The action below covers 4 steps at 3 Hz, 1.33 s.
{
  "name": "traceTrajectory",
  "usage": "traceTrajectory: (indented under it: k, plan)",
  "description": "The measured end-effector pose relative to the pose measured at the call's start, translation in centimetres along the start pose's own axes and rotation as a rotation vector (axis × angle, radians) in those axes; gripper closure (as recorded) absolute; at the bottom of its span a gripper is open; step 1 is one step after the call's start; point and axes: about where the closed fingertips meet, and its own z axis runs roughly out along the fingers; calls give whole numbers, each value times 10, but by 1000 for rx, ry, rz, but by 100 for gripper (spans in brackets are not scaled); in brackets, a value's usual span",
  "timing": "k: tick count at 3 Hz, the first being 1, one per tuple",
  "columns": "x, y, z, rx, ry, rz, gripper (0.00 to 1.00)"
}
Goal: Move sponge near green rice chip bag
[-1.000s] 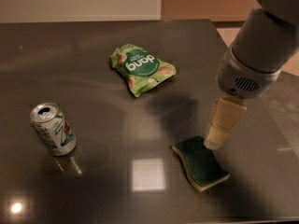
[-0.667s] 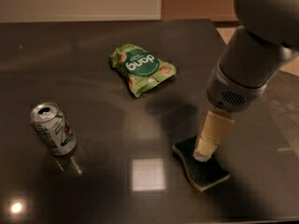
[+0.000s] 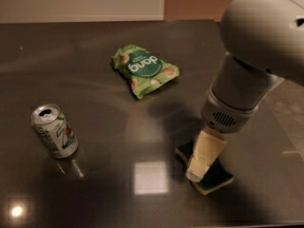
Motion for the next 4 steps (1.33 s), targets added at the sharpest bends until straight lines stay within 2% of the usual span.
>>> traceTrajectory:
  k: [1, 2, 4]
  plan:
    - [2, 13, 9, 6, 14, 18, 0]
    - [5, 21, 17, 5, 25, 21, 17]
    - [6, 22, 22, -6, 40, 24, 64]
